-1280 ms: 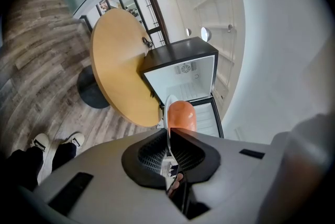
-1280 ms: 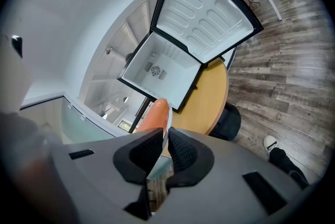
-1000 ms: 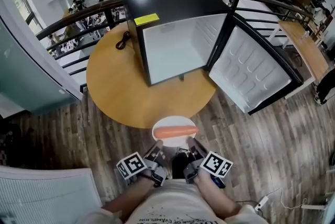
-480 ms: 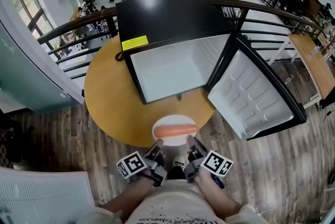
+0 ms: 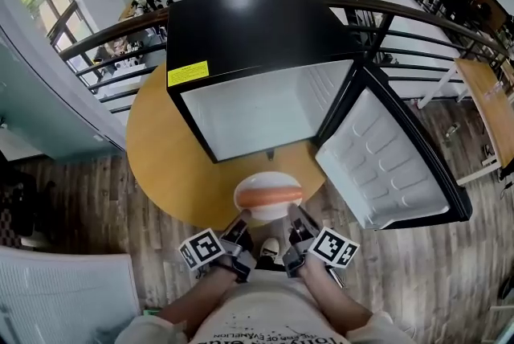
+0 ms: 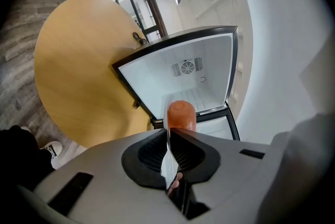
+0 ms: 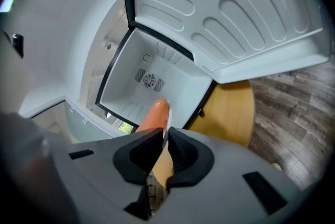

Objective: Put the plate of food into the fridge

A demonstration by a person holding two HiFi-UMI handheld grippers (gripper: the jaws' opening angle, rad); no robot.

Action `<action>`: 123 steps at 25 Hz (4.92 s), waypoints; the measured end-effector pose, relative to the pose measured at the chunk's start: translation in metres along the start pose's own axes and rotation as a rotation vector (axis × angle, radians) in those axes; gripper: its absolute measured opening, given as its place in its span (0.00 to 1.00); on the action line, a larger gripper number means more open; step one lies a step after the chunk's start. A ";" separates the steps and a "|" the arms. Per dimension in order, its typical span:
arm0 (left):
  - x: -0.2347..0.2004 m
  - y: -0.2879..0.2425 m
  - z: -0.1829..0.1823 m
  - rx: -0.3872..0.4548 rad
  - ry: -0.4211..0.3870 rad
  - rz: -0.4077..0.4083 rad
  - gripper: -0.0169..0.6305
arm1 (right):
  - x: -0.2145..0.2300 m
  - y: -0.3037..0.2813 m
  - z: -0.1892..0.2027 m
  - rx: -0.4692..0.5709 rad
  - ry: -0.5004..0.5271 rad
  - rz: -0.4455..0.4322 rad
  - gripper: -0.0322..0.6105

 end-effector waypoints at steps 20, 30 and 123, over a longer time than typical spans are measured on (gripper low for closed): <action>-0.005 -0.026 -0.029 -0.064 0.006 -0.006 0.08 | -0.008 -0.021 -0.011 0.041 -0.046 0.043 0.13; -0.018 -0.047 -0.050 -0.041 0.018 -0.003 0.08 | -0.012 -0.051 -0.023 0.046 -0.034 0.060 0.13; -0.168 -0.192 -0.144 0.290 0.085 -0.160 0.08 | 0.042 -0.300 -0.087 0.019 -0.042 0.178 0.13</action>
Point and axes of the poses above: the fingertips, and each gripper's own axes: y backward along the fingers, x to its right, z out of its underside, the point moved 5 cm from there along y, backward along the fingers, and after that the axes turned 15 degrees about z, right-handed, at the moved point
